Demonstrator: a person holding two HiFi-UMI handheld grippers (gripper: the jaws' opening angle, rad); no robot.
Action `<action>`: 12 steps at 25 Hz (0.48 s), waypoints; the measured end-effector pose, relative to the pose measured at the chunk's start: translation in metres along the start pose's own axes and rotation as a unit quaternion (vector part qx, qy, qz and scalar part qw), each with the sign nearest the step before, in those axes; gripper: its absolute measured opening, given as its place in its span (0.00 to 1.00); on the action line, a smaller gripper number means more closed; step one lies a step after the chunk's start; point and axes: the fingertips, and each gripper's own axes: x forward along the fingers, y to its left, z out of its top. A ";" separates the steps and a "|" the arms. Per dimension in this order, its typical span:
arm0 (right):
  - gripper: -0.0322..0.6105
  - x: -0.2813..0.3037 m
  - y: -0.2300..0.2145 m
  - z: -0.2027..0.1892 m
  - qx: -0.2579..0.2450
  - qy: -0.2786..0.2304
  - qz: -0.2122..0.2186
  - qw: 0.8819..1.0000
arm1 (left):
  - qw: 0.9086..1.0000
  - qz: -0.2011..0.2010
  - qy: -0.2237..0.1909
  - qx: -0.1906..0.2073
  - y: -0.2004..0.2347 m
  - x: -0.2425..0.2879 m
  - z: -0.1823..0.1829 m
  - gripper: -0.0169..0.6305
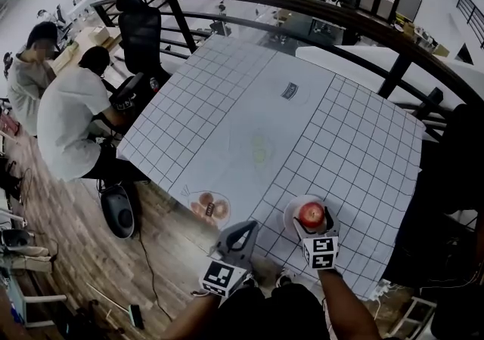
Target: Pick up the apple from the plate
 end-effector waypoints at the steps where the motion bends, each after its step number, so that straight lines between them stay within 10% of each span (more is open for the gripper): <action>1: 0.69 0.002 0.000 -0.001 0.000 0.003 0.003 1.000 | 1.000 0.000 0.000 0.000 0.001 0.000 0.000 0.06; 12: 0.69 0.004 -0.004 0.001 -0.009 0.015 0.019 1.000 | 1.000 -0.001 -0.006 0.000 0.003 0.002 0.004 0.06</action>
